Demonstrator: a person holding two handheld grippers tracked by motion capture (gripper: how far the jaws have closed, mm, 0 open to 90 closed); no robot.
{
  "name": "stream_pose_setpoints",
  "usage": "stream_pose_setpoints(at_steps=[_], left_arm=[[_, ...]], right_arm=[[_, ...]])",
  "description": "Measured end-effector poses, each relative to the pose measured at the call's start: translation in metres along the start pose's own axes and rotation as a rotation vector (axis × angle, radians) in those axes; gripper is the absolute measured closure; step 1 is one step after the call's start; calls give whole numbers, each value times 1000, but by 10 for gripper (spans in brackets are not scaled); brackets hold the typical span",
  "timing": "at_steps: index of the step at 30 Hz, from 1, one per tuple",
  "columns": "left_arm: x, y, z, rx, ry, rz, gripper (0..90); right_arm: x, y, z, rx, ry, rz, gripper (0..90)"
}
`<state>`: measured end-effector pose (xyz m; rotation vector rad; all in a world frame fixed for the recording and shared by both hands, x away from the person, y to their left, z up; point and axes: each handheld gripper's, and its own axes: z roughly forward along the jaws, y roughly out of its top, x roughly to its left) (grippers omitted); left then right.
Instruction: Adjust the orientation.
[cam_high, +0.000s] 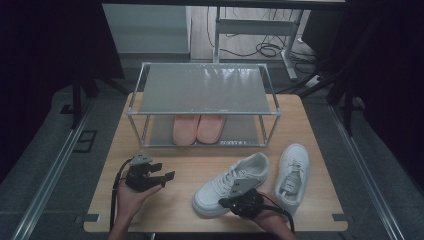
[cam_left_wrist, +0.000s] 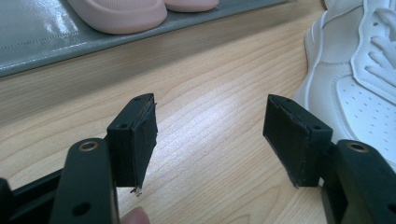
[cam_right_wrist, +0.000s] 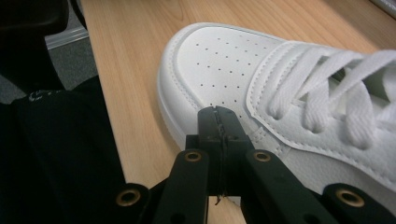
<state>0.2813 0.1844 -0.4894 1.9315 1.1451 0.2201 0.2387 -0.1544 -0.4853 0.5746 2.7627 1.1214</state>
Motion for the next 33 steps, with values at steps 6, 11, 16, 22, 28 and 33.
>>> stream_pose_setpoints(at_steps=[6, 11, 16, 22, 28, 33], left_arm=[[0, 0, 0, -2, 3, -2, 355], [0, 0, 0, 0, 7, -2, 355], [0, 0, 0, -1, 11, -5, 355], [1, 0, -1, -5, 17, -7, 355], [0, -1, 0, -7, 22, -8, 355], [0, 0, -1, -7, 21, -8, 355]], right_arm=[[-3, 6, 7, -14, -4, 6, 900], [-6, 10, 13, -27, -7, 12, 900], [-11, 16, 20, -37, -10, 19, 900], [-20, 23, 28, -52, -13, 42, 900], [-23, 28, 33, -54, -38, 67, 900], [-21, 29, 33, -52, -60, 74, 900]])
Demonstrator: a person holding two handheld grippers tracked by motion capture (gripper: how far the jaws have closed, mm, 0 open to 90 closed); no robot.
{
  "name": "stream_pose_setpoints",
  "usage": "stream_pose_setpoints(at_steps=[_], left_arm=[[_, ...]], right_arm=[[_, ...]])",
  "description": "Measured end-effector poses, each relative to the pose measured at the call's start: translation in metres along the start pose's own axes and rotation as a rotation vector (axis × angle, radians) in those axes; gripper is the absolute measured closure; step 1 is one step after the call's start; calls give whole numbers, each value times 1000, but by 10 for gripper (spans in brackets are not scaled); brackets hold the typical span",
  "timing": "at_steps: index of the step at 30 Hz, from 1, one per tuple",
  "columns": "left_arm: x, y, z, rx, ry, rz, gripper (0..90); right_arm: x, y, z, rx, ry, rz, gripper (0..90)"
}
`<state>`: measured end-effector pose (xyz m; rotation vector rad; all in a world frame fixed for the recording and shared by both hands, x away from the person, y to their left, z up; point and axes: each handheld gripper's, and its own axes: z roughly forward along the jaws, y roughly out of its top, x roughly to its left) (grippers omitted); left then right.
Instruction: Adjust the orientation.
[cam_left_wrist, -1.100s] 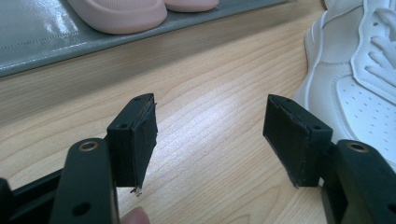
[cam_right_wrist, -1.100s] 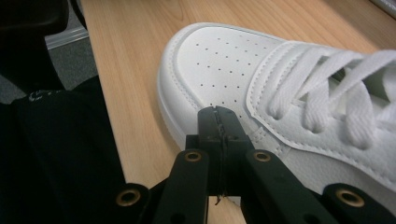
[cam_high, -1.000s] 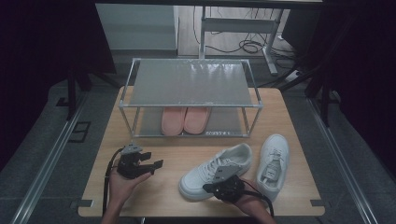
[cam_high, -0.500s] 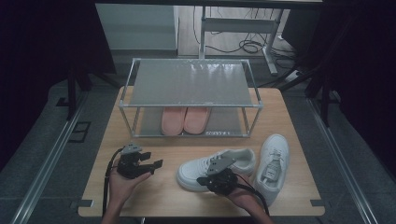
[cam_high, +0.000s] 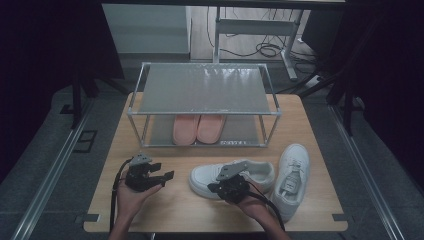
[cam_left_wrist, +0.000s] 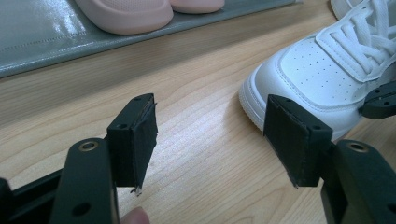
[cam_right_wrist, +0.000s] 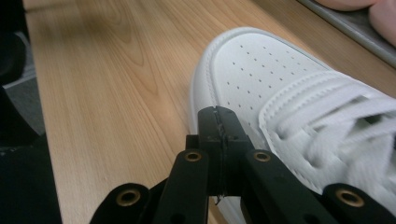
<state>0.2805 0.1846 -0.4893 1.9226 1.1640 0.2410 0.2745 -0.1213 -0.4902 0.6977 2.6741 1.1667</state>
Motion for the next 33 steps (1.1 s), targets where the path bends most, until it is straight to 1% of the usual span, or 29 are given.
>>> stream_pose_setpoints(at_steps=[1, 2, 3, 4, 6, 10, 12, 14, 15, 16, 17, 20, 21, 24, 27, 28, 33], left_arm=[[0, 0, 0, -1, -1, -1, 355], [0, 0, 0, -2, -2, -1, 355], [0, 0, 0, -2, -2, -1, 355], [0, 0, 0, -2, -2, -1, 355], [0, 0, 0, 1, -3, -1, 355], [-1, 0, 1, 2, -9, 0, 355], [-2, 0, 1, 2, -10, 1, 355], [-3, 1, 1, 2, -10, 3, 355], [-3, 1, 1, 2, -10, 4, 355], [-3, 1, 1, 2, -10, 3, 355], [-3, 1, 1, 1, -10, 3, 355], [-3, 0, 0, -1, -10, 1, 355], [-2, 0, -1, -2, -11, 0, 355], [-2, 0, -1, -3, -9, 0, 356], [-3, 0, 0, -1, -10, 2, 355], [-4, 0, -1, 0, -11, 3, 356], [-4, 0, -1, -1, -9, 2, 356]], right_arm=[[1, 0, -3, 8, -17, -10, 900], [0, -1, -15, -9, -20, -4, 900], [0, -1, -15, -9, -20, -4, 900], [-1, -2, -21, -20, -23, 2, 900], [-6, -3, -41, -46, -52, 17, 900], [-23, -5, -81, -83, -102, 69, 900], [-31, -4, -96, -79, -134, 78, 900], [-39, -3, -106, -64, -163, 87, 900], [-43, -2, -109, -52, -178, 91, 900], [-51, -2, -110, -25, -196, 100, 900], [-51, -2, -110, -25, -196, 100, 900], [-58, -6, -105, 27, -212, 117, 900], [-59, -8, -103, 40, -211, 126, 900], [-58, -10, -100, 69, -218, 129, 900], [-54, -12, -94, 103, -220, 130, 900], [-52, -13, -93, 111, -237, 122, 900], [-46, -12, -91, 114, -267, 119, 900]])
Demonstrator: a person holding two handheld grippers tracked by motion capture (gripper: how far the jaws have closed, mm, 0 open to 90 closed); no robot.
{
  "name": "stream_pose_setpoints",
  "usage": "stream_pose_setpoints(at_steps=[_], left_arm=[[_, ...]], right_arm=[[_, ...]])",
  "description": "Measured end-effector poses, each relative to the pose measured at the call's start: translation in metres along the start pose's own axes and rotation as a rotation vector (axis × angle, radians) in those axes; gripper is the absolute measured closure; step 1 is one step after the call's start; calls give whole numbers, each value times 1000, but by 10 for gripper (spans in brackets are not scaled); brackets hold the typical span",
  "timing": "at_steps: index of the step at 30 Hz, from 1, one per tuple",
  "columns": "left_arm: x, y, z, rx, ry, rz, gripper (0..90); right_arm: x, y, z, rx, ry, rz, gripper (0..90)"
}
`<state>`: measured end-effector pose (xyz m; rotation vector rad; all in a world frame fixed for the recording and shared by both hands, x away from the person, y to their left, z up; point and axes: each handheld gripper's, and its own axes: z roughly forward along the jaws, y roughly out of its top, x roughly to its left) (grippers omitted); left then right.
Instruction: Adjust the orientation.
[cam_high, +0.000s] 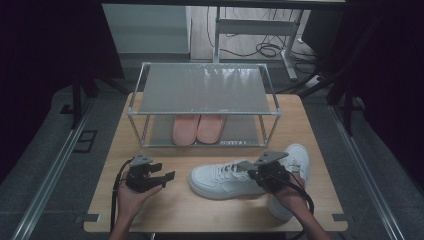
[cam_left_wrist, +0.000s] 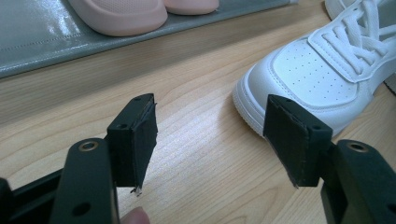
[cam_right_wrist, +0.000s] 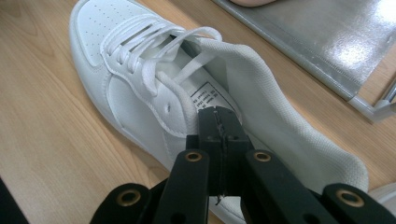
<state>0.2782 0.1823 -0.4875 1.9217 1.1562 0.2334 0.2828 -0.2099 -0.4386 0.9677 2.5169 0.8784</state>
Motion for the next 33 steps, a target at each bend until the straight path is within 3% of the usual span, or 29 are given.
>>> stream_pose_setpoints(at_steps=[3, 10, 23, 33], left_arm=[[0, 0, 0, 1, 2, 0, 355], [0, 0, 0, 0, 4, 0, 355], [1, -1, -1, 2, 8, 1, 355], [0, -1, 0, 7, 6, 3, 355]], right_arm=[[2, 0, 0, 0, -13, -3, 900], [14, -1, 1, -10, 8, -15, 900], [48, 4, 4, -52, 94, -57, 900], [55, 3, 3, -83, 112, -61, 900]])
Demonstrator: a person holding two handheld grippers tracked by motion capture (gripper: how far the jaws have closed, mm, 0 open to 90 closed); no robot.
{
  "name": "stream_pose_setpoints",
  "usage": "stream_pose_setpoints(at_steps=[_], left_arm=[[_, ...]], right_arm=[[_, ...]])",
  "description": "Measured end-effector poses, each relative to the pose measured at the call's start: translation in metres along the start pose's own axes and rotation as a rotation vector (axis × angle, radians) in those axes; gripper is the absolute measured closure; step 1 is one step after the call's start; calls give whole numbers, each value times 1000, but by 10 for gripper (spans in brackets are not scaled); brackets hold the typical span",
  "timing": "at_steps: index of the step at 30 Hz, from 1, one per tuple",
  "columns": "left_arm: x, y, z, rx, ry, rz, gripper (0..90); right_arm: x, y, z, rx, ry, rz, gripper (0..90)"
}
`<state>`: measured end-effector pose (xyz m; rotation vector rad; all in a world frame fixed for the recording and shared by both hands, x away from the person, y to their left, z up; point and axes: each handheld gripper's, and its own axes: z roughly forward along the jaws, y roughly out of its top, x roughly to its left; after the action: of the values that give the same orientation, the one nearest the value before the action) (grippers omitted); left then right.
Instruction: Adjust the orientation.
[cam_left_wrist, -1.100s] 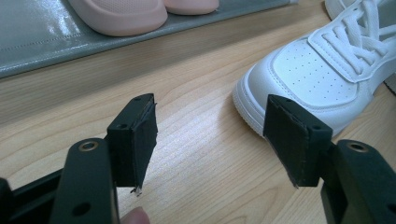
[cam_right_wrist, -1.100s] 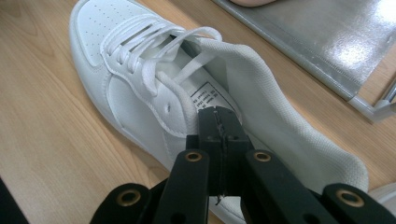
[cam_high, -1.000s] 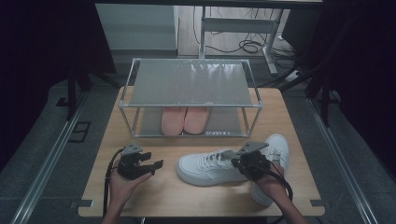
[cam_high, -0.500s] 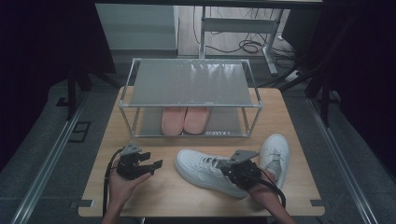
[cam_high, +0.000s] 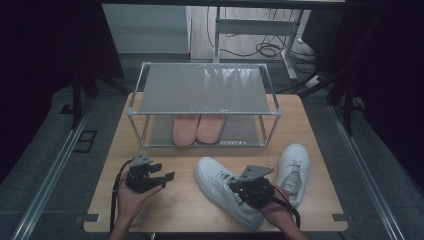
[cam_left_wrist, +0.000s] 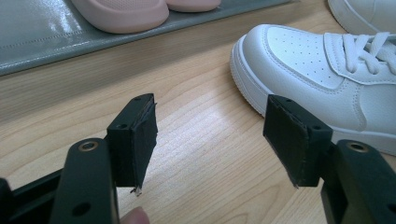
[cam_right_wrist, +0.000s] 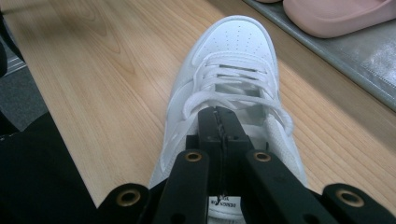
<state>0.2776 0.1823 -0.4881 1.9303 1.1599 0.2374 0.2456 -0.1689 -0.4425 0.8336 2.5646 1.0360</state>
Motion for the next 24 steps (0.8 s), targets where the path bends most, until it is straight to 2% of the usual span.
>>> stream_pose_setpoints(at_steps=[5, 11, 15, 21, 24], left_arm=[[0, 0, 0, -2, 1, 0, 355], [-1, 0, 2, 2, 0, 7, 354], [-3, 0, 2, 4, -1, 15, 353], [-2, 0, 2, 3, 0, 13, 351], [-2, -1, 2, 5, -1, 12, 350]], right_arm=[[-6, -4, -5, -23, 0, 1, 900], [-22, -12, -27, -109, -10, 37, 900], [-35, -22, -40, -147, -13, 61, 899], [-50, -40, -50, -182, -24, 107, 893], [-53, -44, -51, -175, -24, 115, 890]])
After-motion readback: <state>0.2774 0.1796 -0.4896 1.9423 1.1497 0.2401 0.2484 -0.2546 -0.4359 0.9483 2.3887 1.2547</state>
